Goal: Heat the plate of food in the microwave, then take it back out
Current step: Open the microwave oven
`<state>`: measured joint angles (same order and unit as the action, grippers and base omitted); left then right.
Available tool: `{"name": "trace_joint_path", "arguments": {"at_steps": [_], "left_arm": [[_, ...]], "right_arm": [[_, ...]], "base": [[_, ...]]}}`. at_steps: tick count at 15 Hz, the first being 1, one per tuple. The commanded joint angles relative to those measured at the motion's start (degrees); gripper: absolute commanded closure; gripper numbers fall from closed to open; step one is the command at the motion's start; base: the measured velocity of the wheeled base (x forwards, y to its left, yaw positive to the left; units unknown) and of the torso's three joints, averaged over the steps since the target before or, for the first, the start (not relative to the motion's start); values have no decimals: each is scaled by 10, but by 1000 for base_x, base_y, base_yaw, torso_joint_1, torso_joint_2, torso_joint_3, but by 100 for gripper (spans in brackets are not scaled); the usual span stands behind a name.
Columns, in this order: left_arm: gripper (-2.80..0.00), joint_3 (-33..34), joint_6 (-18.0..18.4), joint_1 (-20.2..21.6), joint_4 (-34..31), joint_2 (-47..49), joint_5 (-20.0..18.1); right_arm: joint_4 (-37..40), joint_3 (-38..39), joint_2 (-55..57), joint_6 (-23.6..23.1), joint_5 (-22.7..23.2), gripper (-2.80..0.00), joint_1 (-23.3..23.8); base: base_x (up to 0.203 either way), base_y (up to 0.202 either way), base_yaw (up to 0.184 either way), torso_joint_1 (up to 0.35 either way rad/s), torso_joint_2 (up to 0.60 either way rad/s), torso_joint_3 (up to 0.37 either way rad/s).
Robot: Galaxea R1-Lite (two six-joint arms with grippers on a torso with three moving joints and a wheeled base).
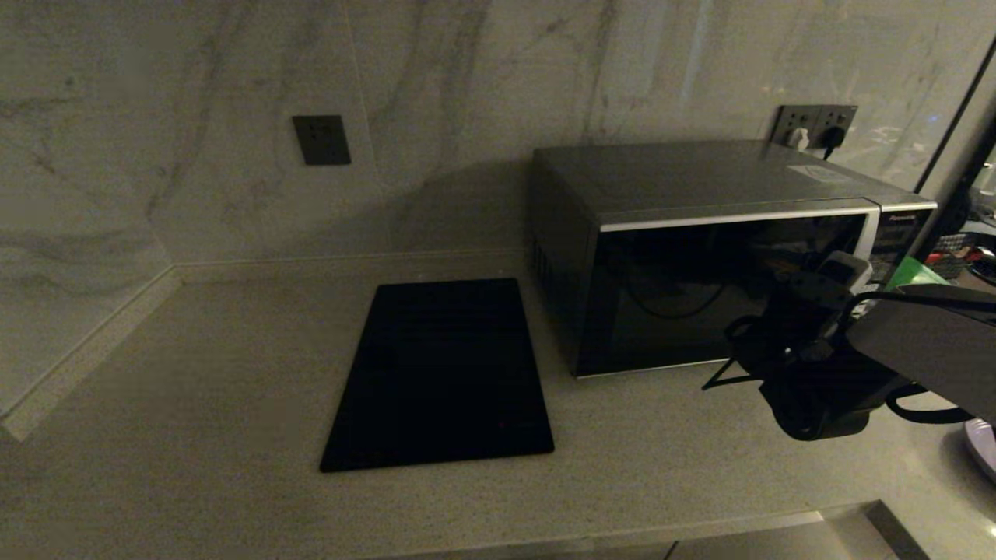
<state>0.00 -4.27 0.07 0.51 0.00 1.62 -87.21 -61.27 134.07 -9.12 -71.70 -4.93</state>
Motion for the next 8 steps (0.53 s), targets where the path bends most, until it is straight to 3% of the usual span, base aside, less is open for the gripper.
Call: {"name": "trace_joint_path", "arguments": {"at_steps": [1,8], "left_arm": [[0,0,0,0,0,1,0],[0,0,0,1,0,1,0]], "right_arm": [[-5,3,-2,0,-5,-280,3],[-5,29,-14,1,-10,-280,2]], "base": [[0,0,0,0,0,0],[0,0,0,0,0,0]]}}
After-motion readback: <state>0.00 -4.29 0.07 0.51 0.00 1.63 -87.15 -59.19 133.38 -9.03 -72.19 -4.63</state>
